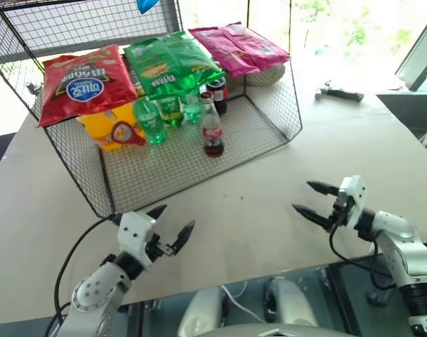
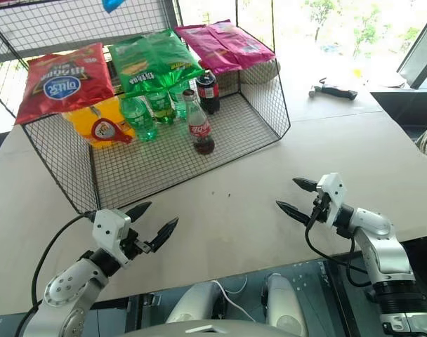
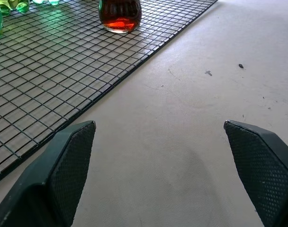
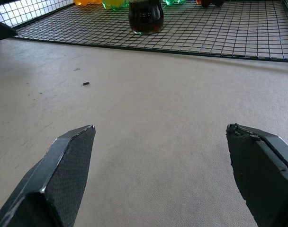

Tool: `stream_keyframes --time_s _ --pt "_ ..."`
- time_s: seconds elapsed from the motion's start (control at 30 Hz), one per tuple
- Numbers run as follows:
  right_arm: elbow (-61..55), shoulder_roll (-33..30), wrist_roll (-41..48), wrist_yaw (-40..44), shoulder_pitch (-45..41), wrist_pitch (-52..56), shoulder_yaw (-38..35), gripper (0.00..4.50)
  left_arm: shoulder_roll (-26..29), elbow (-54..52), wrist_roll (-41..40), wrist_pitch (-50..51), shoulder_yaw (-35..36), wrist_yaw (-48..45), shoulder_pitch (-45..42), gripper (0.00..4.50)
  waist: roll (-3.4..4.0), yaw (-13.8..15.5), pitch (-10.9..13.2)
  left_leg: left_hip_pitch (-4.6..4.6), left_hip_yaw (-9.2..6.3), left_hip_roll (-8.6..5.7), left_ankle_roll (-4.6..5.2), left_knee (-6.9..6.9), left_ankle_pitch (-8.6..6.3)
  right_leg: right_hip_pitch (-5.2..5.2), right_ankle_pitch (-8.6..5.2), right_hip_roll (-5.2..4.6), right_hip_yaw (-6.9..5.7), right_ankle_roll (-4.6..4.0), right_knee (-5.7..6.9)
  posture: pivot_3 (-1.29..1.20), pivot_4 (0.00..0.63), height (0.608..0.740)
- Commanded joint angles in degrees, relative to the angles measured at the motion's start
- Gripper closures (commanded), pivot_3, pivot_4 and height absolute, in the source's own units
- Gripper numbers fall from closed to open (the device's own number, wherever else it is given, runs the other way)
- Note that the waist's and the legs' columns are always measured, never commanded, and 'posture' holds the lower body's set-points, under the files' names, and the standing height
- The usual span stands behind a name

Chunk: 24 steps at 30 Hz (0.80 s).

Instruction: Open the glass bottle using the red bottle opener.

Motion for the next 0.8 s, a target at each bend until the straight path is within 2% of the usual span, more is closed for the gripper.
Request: stream_keyframes --time_s 0.03,0.43,0.8 --pt "0.3 -0.3 0.3 1.1 -1.5 -0.2 -0.5 0.06 -0.5 -2.2 0.1 -0.8 -0.1 0.3 1.2 0.00 0.00 0.0 0.0 0.00 0.00 0.00 0.00 0.00 0.00 0.00 0.02 0.00 0.00 -0.03 0.00 0.00 0.150 0.735" --pt "0.6 -0.3 -0.8 2.3 -2.6 -0.1 0.1 0.06 -1.0 -1.0 -0.1 -3.7 0.9 -0.1 1.7 0.00 -0.01 0.0 0.0 0.00 0.02 0.00 0.00 0.00 0.00 0.00 0.01 0.00 0.01 -0.02 0.00 0.00 0.150 0.735" --pt "-1.4 0.2 -2.3 2.0 -2.6 -0.9 1.5 0.06 -2.6 0.2 -1.7 -4.5 2.7 1.1 -2.0 0.00 -0.01 0.0 0.0 0.00 0.02 -0.01 0.00 0.00 0.00 -0.01 0.04 0.02 0.00 -0.07 0.01 0.00 0.150 0.735"
